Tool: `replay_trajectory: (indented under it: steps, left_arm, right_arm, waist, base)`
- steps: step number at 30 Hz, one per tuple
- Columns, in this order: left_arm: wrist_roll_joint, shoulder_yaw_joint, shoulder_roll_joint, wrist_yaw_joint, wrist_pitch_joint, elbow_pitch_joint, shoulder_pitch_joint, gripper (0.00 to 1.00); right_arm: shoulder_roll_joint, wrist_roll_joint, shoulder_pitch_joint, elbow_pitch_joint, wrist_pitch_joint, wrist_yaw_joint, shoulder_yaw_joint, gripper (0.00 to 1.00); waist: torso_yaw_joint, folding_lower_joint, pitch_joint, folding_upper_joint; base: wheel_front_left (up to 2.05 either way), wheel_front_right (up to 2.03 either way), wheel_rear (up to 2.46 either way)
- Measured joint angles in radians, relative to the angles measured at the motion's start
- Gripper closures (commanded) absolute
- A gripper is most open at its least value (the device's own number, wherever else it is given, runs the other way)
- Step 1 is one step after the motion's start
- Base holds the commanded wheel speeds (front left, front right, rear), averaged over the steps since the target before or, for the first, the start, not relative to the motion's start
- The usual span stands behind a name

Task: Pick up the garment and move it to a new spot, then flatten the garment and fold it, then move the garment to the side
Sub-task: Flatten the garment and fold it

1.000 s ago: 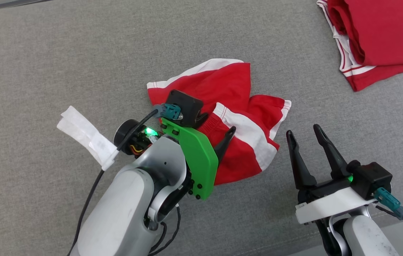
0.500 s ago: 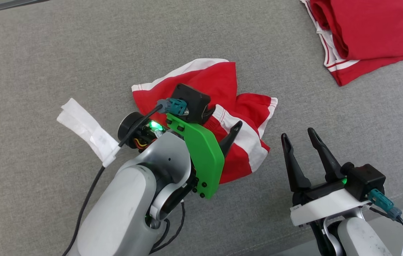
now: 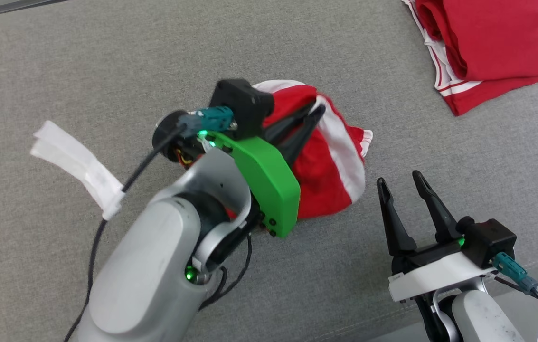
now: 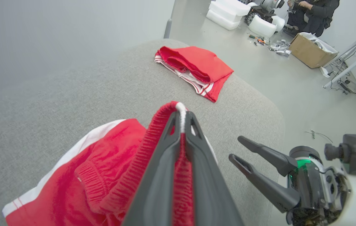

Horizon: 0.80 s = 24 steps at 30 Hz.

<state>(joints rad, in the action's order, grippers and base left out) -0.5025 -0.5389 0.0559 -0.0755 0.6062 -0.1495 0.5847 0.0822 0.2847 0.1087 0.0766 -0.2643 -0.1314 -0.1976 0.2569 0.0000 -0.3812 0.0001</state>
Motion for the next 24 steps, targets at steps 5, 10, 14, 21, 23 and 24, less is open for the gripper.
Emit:
replay_trajectory:
  steps: [5,10,14,21,23,24]
  left_arm:
    - [-0.093,0.041,-0.004,0.007,-0.045,-0.022,0.147,1.0]
    - [-0.233,0.064,-0.005,0.095,-0.084,-0.051,0.302,1.0]
    - [-0.298,0.076,-0.007,0.174,-0.089,-0.074,0.303,1.0]
    - [-0.313,0.169,0.106,0.23,-0.18,-0.134,-0.074,1.0]
    - [-0.322,0.22,0.134,0.231,-0.243,-0.141,-0.2,1.0]
    - [-0.324,0.239,0.146,0.225,-0.273,-0.14,-0.256,1.0]
  right_arm:
    - [0.013,-0.002,0.007,-0.002,0.0,0.0,0.001,0.0]
    - [0.021,-0.005,0.019,-0.005,0.0,0.0,0.004,0.0]
    - [0.019,-0.005,0.016,-0.01,0.0,0.0,0.006,0.0]
    - [0.023,0.004,0.005,-0.022,0.0,0.0,0.021,0.0]
    - [0.04,0.017,-0.002,-0.026,0.0,0.0,0.027,0.0]
    - [0.05,0.026,-0.002,-0.029,0.0,0.0,0.028,0.0]
  waist:
    - [-0.022,0.0,0.01,0.0]
    - [-0.041,0.0,0.029,0.0]
    - [-0.054,0.0,0.041,0.0]
    - [-0.083,0.0,0.035,0.0]
    - [-0.097,0.0,0.033,0.0]
    - [-0.106,0.0,0.033,0.0]
  base:
    - [0.0,0.0,0.0]
    - [0.0,0.0,0.0]
    - [0.0,0.0,0.0]
    - [0.0,0.0,0.0]
    - [0.0,0.0,0.0]
    - [0.0,0.0,0.0]
